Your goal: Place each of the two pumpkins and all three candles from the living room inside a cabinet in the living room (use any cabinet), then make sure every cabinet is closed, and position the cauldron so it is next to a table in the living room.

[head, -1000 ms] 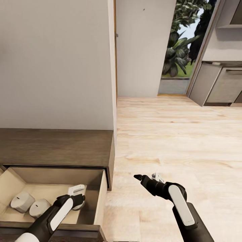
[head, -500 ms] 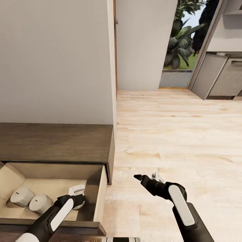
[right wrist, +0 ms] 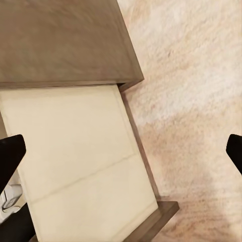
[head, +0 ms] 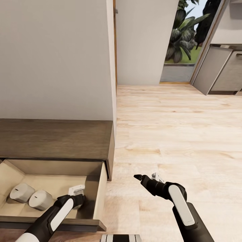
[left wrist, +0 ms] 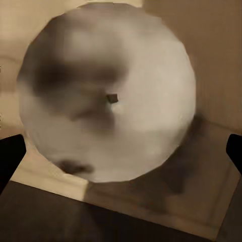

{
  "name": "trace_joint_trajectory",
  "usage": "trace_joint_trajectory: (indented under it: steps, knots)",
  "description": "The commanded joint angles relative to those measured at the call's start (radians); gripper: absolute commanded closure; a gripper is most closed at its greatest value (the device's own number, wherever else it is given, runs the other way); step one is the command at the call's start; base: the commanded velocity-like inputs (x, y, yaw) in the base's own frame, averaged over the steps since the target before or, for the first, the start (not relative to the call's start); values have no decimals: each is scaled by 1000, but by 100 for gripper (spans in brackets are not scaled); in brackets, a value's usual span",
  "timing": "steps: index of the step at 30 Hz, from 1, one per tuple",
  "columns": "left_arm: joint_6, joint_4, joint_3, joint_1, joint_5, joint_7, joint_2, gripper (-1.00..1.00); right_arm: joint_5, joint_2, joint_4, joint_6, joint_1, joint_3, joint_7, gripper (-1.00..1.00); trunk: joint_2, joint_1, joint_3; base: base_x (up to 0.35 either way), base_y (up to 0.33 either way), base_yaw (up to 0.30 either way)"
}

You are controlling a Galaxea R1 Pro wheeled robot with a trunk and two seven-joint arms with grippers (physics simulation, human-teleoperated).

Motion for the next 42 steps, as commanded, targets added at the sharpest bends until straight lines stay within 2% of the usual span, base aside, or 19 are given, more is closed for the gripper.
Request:
trace_joint_trajectory:
  steps: [1,7,20,26,32,35,38,42]
  knots:
    - [0,-2,-5,-1,9,10,2,-100,-10,0,-1,2,0,0,-10,-100,0,0,-1,0,0,0]
    - [1,-2,-4,-1,10,10,2,-100,-10,0,-1,2,0,0,-10,-100,0,0,-1,0,0,0]
    - [17,-15,7,-1,17,14,5,-100,-10,0,-1,2,0,0,-10,-100,3,-6,49,0,0,0]
    - [65,-44,11,-1,22,18,10,-100,-10,0,-1,2,0,0,-10,-100,4,-9,73,0,0,0]
    - [75,-49,12,-1,24,19,10,-100,-10,0,0,2,0,0,-10,-100,5,-11,96,-105,0,0]
    - [75,-49,33,-1,26,19,10,-100,-10,0,0,1,0,0,-10,-100,6,-13,107,-115,0,0]
    - [80,-50,70,-1,28,19,9,-100,-9,0,0,2,0,1,-10,-100,7,-14,119,-31,0,0]
    - [104,-58,86,-1,28,19,10,-100,-8,-1,1,3,0,1,-10,-100,8,-16,134,-7,0,0]
